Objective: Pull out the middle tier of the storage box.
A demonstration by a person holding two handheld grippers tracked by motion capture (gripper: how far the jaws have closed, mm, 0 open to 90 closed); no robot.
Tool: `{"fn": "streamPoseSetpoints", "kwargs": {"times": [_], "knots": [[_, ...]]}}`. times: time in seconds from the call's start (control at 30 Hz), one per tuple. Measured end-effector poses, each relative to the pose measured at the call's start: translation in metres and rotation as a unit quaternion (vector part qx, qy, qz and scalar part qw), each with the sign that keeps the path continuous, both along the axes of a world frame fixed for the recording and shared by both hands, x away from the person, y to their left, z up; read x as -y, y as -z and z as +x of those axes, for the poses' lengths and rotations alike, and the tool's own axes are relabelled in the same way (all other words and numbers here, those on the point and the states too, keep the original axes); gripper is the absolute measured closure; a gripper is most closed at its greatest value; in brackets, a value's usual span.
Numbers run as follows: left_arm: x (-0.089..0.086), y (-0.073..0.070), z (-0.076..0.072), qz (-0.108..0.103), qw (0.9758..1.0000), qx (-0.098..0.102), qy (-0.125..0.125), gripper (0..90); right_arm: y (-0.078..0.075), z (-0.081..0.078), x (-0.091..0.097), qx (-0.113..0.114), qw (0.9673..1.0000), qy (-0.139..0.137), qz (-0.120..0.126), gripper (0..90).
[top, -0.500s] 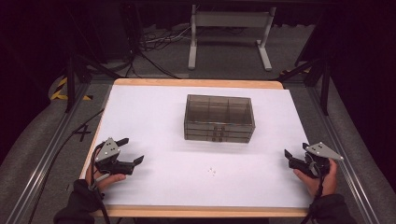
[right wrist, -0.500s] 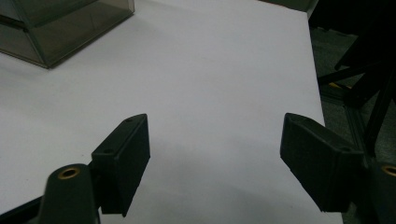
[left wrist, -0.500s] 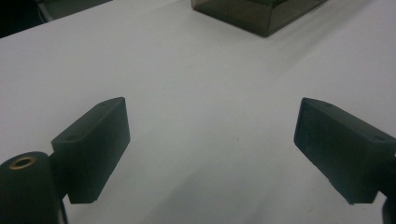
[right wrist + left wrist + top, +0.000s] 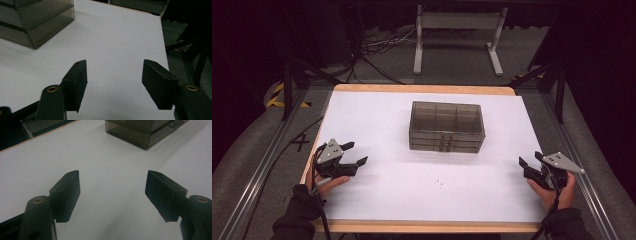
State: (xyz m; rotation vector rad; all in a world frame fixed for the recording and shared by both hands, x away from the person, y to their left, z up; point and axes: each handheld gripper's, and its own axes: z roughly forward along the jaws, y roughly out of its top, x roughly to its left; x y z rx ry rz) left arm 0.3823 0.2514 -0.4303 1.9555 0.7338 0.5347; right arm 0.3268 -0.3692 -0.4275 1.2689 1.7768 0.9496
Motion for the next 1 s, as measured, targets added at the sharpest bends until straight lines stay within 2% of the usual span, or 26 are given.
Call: {"fn": "streamPoseSetpoints", "kwargs": {"times": [0.03,0.2,0.3,0.33,0.37,0.43,0.5,0.53,0.57,0.6,0.67,0.77,0.87,1.0], "knots": [[0.002,-0.003,0.003,-0.001,1.0000,0.001,0.004,34.8,-0.001,0.001,-0.003,-0.001,1.0000,0.000,-0.007,39.6],[0.015,-0.017,0.015,-0.002,0.9997,0.011,0.021,50.4,-0.004,0.001,-0.018,0.000,1.0000,-0.005,-0.007,42.2],[0.027,-0.025,0.025,-0.003,0.9993,0.019,0.031,62.1,-0.007,0.001,-0.026,0.006,0.9999,-0.011,-0.004,44.2],[0.032,-0.028,0.028,-0.002,0.9990,0.024,0.037,68.8,-0.010,0.001,-0.032,0.008,0.9998,-0.018,0.007,45.7],[0.043,-0.035,0.035,-0.002,0.9990,0.027,0.036,71.2,-0.012,0.001,-0.035,0.011,0.9997,-0.020,0.008,46.5],[0.048,-0.038,0.038,-0.004,0.9987,0.030,0.041,76.1,-0.015,0.002,-0.043,0.015,0.9994,-0.027,0.012,47.7],[0.059,-0.043,0.045,-0.009,0.9983,0.034,0.046,77.8,-0.016,0.002,-0.046,0.017,0.9993,-0.029,0.012,48.2],[0.070,-0.049,0.051,-0.008,0.9978,0.035,0.056,79.6,-0.017,0.003,-0.051,0.019,0.9992,-0.032,0.013,48.8],[0.070,-0.049,0.051,-0.008,0.9978,0.035,0.056,82.9,-0.017,0.003,-0.051,0.019,0.9992,-0.032,0.013,48.8],[0.074,-0.052,0.054,-0.009,0.9975,0.041,0.058,82.9,-0.019,0.004,-0.060,0.019,0.9989,-0.042,0.012,49.7],[0.083,-0.056,0.060,-0.015,0.9968,0.039,0.069,86.2,-0.020,0.005,-0.067,0.021,0.9987,-0.045,0.007,50.2],[0.098,-0.059,0.069,-0.014,0.9962,0.039,0.077,89.9,-0.020,0.007,-0.078,0.020,0.9985,-0.049,0.011,51.0],[0.109,-0.060,0.076,-0.014,0.9957,0.038,0.083,90.0,-0.022,0.007,-0.088,0.022,0.9982,-0.054,0.012,51.7],[0.120,-0.059,0.084,-0.005,0.9954,0.035,0.089,90.0,-0.023,0.007,-0.102,0.024,0.9977,-0.062,0.011,52.4]]}}
